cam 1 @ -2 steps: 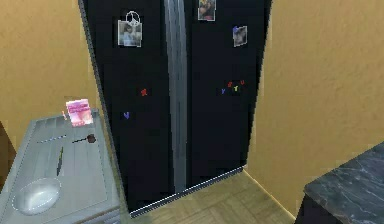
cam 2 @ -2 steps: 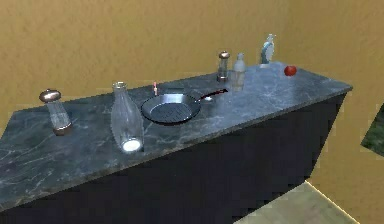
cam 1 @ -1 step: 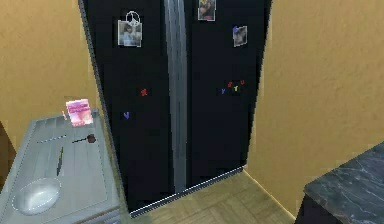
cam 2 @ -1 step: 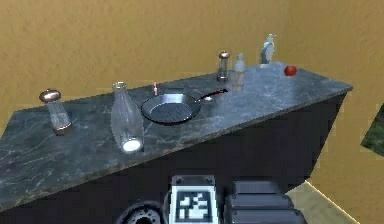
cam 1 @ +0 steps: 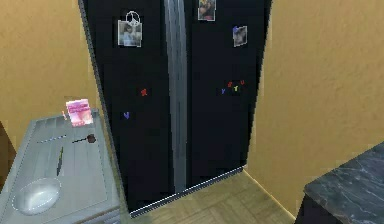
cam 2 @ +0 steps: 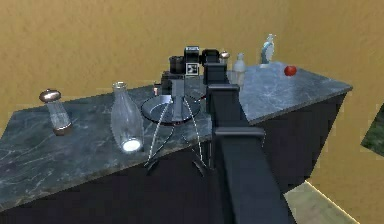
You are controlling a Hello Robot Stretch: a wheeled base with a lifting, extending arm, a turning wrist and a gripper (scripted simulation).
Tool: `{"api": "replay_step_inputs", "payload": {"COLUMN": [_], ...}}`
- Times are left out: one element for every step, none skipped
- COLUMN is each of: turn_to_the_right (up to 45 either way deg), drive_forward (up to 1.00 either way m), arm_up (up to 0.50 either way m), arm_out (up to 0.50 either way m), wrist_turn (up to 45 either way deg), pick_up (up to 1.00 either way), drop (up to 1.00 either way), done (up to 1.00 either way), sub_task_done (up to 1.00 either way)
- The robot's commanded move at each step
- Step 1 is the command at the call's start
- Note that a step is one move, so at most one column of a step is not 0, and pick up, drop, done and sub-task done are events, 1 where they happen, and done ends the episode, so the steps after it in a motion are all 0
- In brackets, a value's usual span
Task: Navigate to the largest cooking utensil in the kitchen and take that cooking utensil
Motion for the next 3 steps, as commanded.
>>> {"api": "replay_step_inputs", "payload": {"turn_to_the_right": [0.0,0.0,0.0], "drive_forward": [0.0,0.0,0.0], "arm_up": [0.0,0.0,0.0], "arm_out": [0.0,0.0,0.0], "wrist_turn": [45.0,45.0,45.0], "pick_up": [0.0,0.0,0.0], "drop": [0.0,0.0,0.0], "done": [0.0,0.0,0.0], "sub_task_done": [0.0,0.0,0.0]}}
